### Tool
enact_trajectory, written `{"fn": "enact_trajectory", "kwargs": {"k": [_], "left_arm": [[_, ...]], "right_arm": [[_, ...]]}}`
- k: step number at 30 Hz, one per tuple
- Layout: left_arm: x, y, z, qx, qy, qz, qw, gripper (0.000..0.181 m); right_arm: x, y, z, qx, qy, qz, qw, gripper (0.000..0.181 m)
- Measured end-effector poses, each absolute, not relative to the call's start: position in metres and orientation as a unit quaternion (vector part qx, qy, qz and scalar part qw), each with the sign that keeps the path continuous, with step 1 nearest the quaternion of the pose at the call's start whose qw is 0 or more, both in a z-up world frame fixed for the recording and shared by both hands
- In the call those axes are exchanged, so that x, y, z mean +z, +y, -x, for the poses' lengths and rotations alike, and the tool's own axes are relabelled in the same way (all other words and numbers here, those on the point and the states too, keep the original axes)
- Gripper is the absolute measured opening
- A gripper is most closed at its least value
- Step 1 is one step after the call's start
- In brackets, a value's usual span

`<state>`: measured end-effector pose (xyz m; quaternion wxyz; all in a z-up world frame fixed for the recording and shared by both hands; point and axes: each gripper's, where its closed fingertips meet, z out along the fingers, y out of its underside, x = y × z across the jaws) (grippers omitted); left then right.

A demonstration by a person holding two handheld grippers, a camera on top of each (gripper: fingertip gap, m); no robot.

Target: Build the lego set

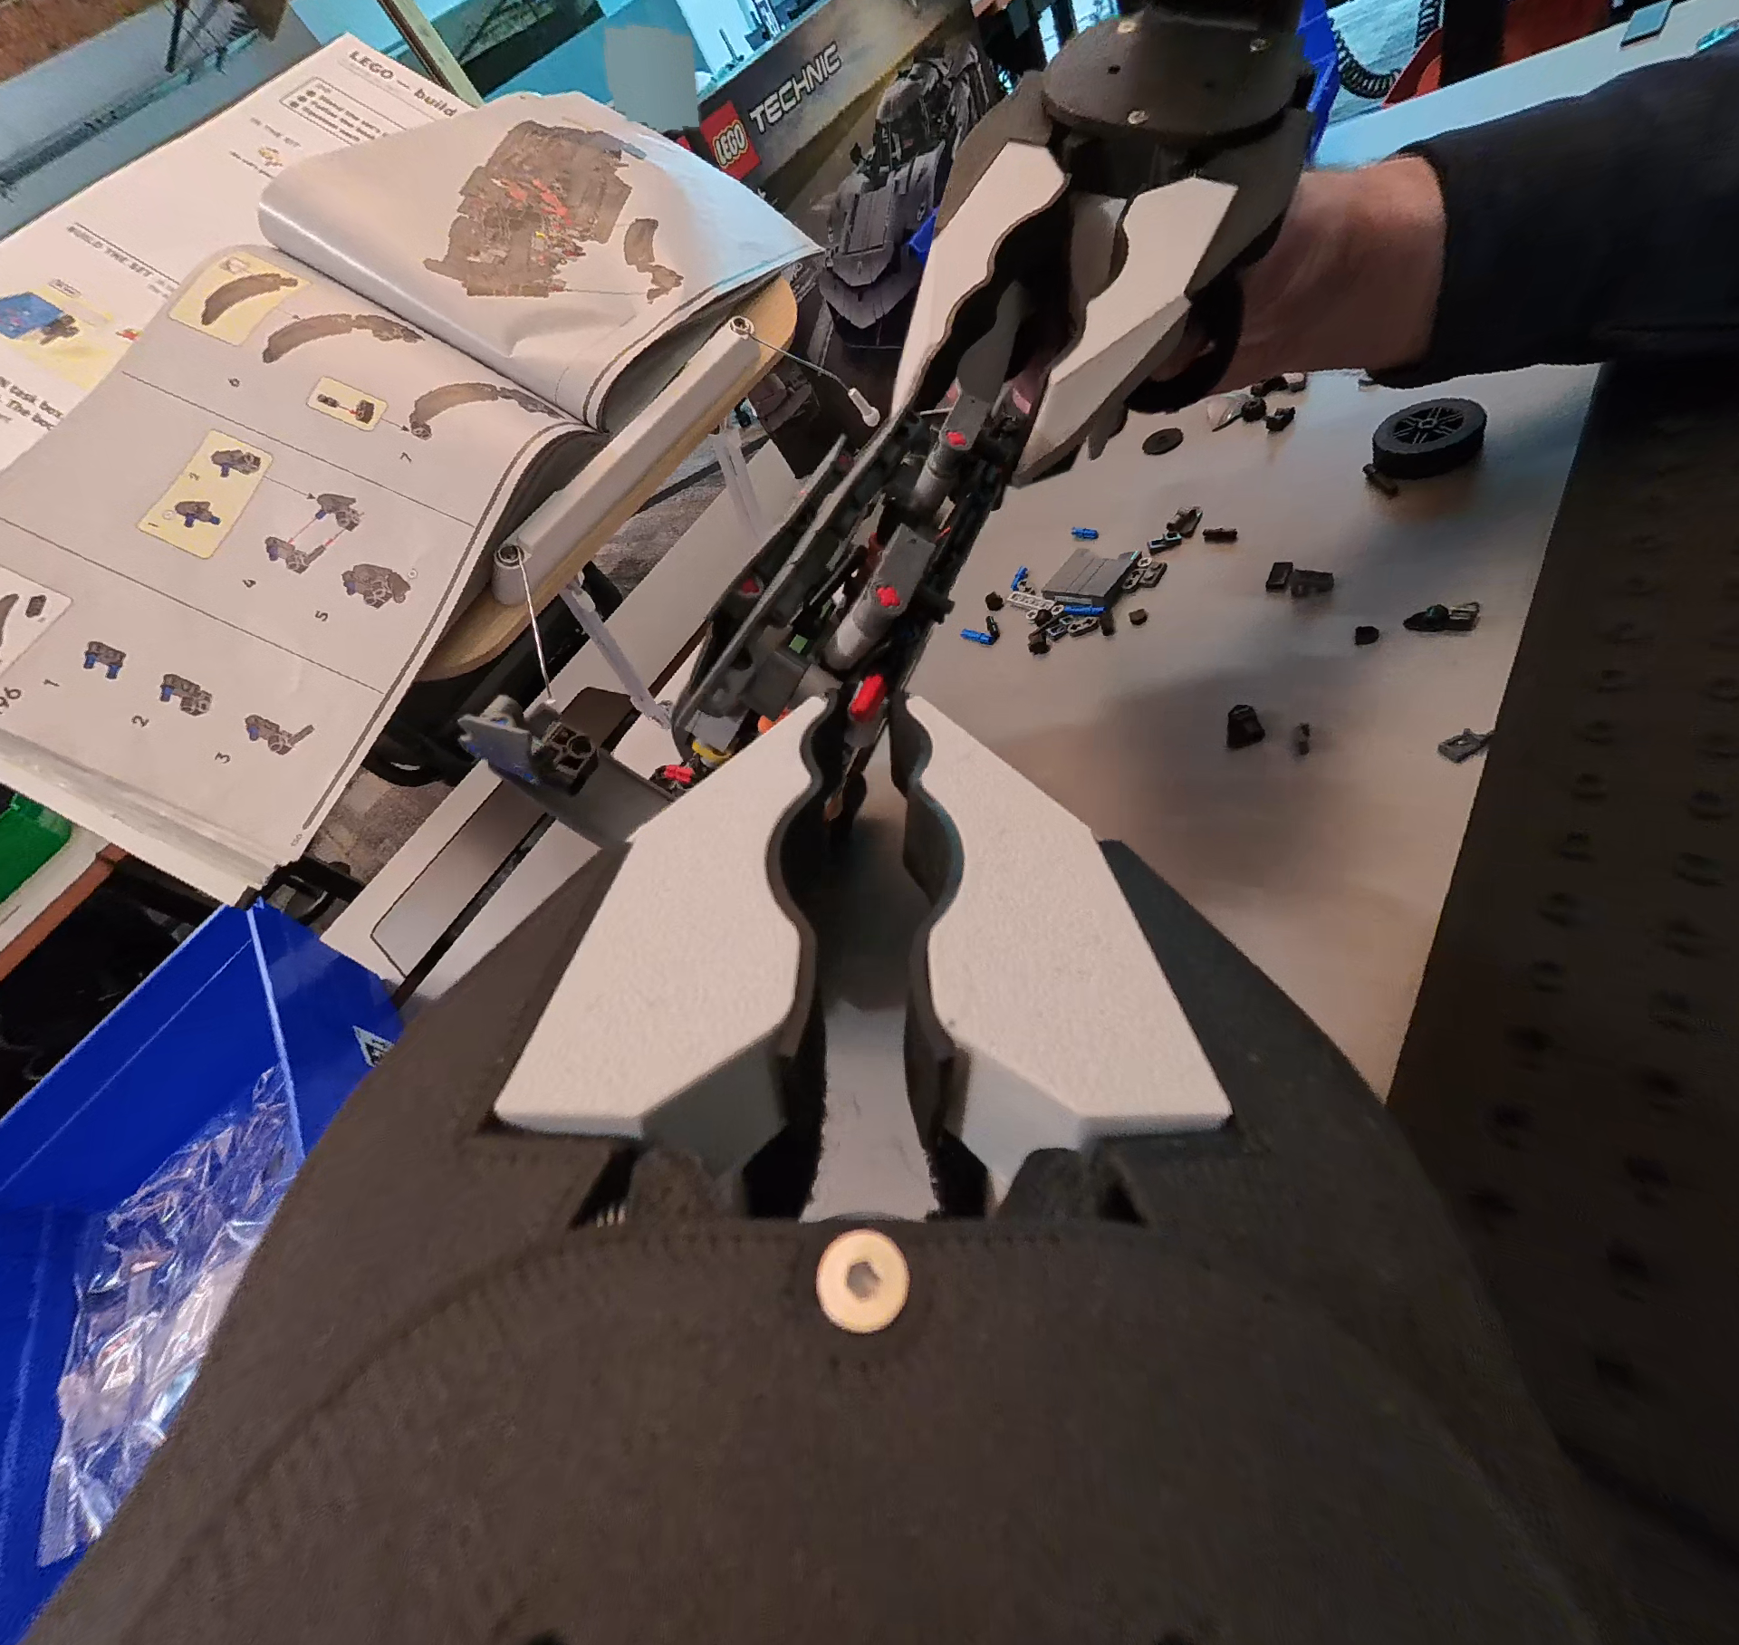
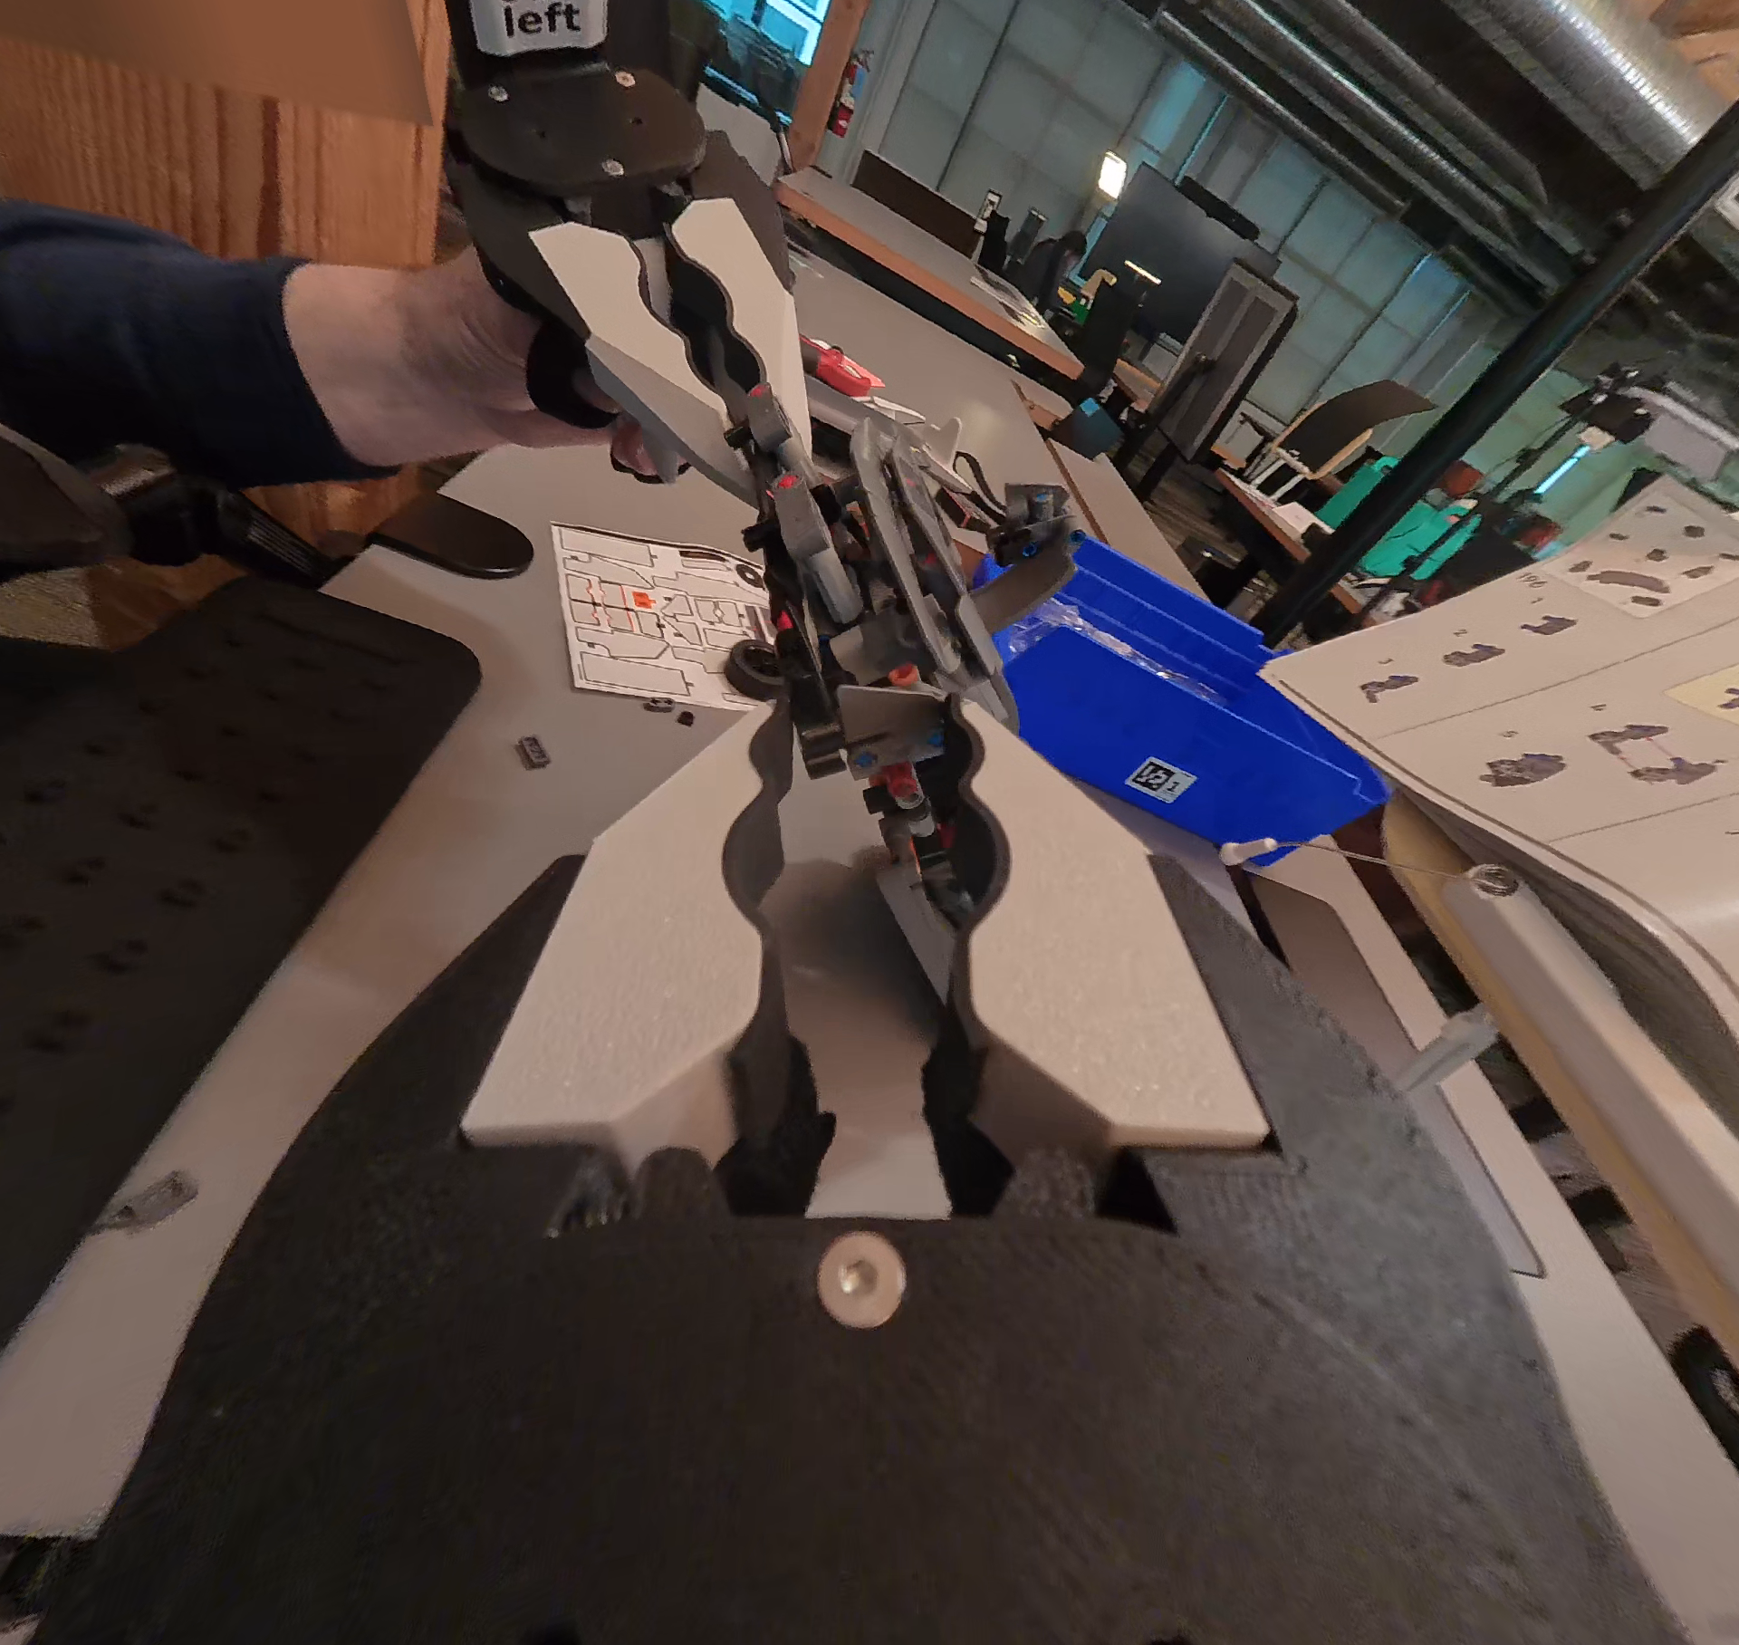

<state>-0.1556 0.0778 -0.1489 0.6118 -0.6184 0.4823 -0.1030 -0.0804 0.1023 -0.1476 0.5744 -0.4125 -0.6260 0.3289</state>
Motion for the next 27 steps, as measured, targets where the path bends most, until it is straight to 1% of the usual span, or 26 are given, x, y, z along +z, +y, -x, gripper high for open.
{"fn": "enact_trajectory", "kwargs": {"k": [11, 16, 22, 24, 27], "left_arm": [[-0.149, 0.079, 0.155, -0.095, 0.480, 0.619, 0.615, 0.006], [-0.148, 0.080, 0.156, -0.100, 0.476, 0.619, 0.616, 0.006], [-0.148, 0.080, 0.154, -0.097, 0.476, 0.621, 0.615, 0.006], [-0.149, 0.079, 0.153, -0.095, 0.479, 0.621, 0.613, 0.006], [-0.150, 0.079, 0.151, -0.093, 0.482, 0.622, 0.611, 0.006]], "right_arm": [[-0.152, 0.108, 0.079, 0.254, -0.629, 0.427, 0.598, 0.033], [-0.144, 0.101, 0.064, 0.243, -0.629, 0.414, 0.611, 0.022], [-0.156, 0.085, 0.075, 0.187, -0.679, 0.385, 0.596, 0.024], [-0.158, 0.086, 0.080, 0.160, -0.684, 0.384, 0.599, 0.019], [-0.160, 0.087, 0.084, 0.136, -0.687, 0.382, 0.603, 0.006]]}}
